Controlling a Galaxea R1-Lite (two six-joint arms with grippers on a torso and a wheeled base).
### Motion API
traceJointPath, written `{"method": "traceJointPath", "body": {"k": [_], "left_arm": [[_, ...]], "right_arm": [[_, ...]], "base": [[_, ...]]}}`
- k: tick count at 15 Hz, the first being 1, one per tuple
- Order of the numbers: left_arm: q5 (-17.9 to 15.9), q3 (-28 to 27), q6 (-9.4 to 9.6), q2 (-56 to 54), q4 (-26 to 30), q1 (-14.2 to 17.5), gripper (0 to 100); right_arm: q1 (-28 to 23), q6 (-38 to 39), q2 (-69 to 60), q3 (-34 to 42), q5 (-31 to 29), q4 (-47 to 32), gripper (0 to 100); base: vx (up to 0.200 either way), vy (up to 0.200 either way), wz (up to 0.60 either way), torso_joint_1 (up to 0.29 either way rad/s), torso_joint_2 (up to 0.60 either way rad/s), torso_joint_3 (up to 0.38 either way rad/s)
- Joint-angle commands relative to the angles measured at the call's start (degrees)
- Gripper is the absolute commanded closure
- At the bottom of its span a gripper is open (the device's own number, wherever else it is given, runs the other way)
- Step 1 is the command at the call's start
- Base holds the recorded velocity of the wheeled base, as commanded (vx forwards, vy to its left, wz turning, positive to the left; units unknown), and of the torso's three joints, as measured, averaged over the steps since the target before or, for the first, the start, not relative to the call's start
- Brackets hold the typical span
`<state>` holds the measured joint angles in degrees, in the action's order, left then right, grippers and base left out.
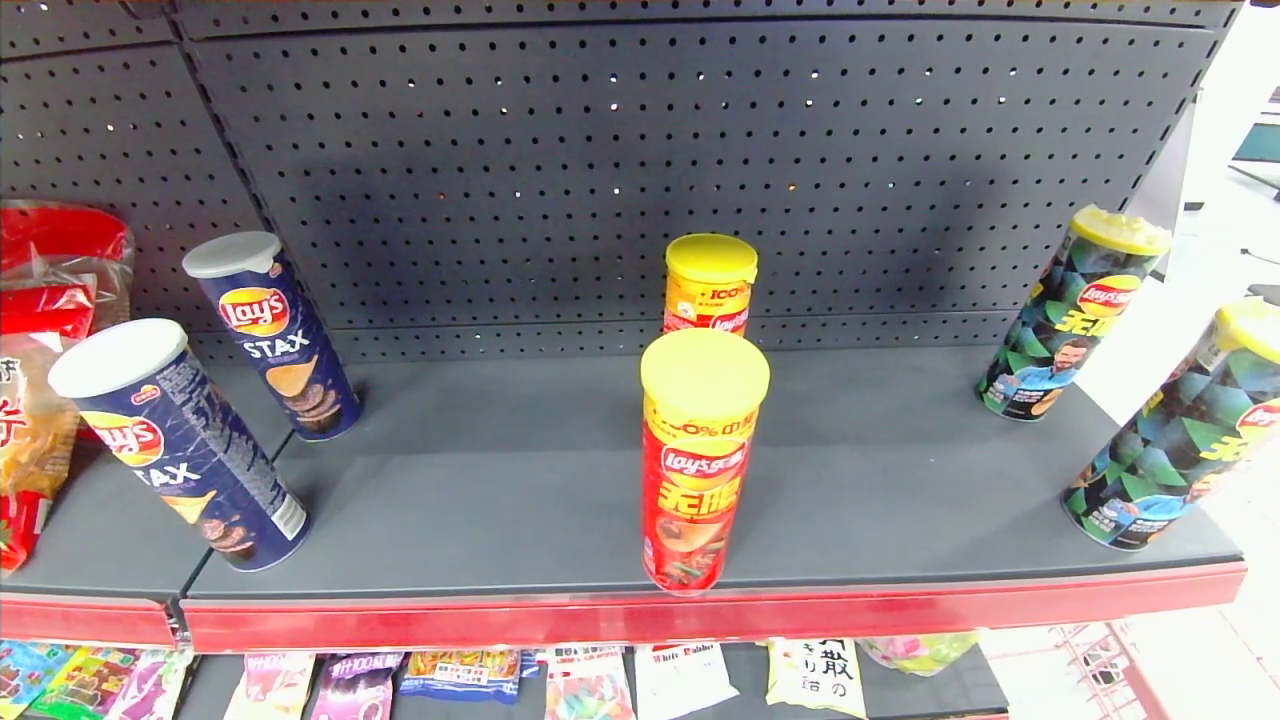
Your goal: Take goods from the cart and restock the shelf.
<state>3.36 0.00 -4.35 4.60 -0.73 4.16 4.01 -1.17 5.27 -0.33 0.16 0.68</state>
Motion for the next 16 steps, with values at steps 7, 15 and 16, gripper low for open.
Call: {"method": "traceJointPath", "body": {"k": [7,15,16], "left_arm": [[0.0,0.0,0.05,0.3,0.0,0.0,0],[0.0,0.0,0.05,0.3,0.0,0.0,0],[0.0,0.0,0.05,0.3,0.0,0.1,0]], "right_arm": [[0.0,0.9,0.1,0.3,0.7,-0.6,0],[0.2,1.1,0.2,0.3,0.8,-0.6,0],[0.2,1.1,0.2,0.3,0.8,-0.6,0]], "base": [[0.0,0.0,0.0,0.0,0.0,0.0],[0.0,0.0,0.0,0.0,0.0,0.0],[0.0,0.0,0.0,0.0,0.0,0.0]]}}
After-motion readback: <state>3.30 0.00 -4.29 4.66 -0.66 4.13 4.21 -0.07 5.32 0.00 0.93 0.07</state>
